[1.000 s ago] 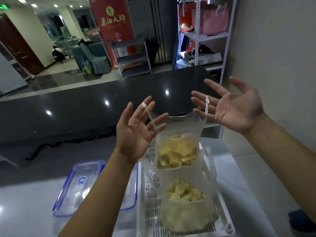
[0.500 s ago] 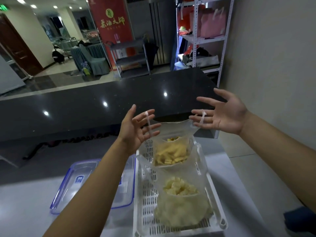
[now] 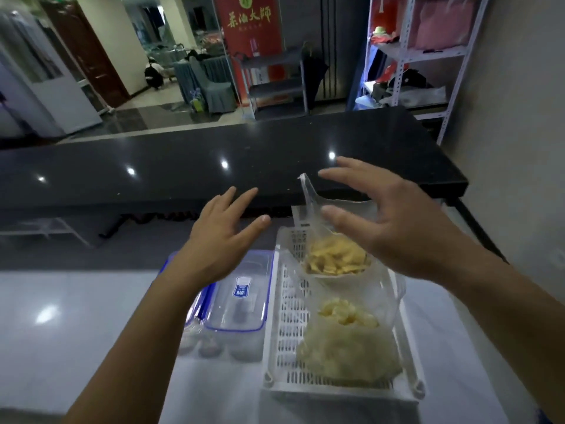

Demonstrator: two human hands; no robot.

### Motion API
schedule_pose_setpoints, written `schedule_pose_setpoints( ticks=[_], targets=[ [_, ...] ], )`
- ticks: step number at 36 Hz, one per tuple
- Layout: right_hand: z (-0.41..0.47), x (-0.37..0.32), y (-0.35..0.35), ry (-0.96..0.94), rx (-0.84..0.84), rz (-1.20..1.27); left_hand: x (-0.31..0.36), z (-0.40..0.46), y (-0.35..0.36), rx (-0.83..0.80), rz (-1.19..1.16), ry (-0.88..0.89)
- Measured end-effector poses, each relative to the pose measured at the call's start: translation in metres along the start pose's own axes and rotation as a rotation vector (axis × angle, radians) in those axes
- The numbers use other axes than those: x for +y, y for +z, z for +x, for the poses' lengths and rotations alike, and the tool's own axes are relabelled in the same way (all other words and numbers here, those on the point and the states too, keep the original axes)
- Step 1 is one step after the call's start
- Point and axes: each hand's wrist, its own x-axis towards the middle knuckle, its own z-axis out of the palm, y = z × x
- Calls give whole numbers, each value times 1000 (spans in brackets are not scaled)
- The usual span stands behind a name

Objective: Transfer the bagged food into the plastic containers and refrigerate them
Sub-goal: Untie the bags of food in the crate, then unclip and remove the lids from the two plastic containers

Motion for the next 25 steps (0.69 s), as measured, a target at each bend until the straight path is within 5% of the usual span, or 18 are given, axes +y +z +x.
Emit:
schedule_pose_setpoints(
  ticks=[7, 17, 25],
  targets=[
    [-4, -35, 59, -186, -120, -166, -62, -62, 3, -33, 142, -227],
    [-27, -74, 169, -262, -368, -71, -176, -97, 22, -172, 196, -402],
    [-20, -75, 288, 37, -570, -288, -262, -86, 39, -279, 154, -312]
  ],
)
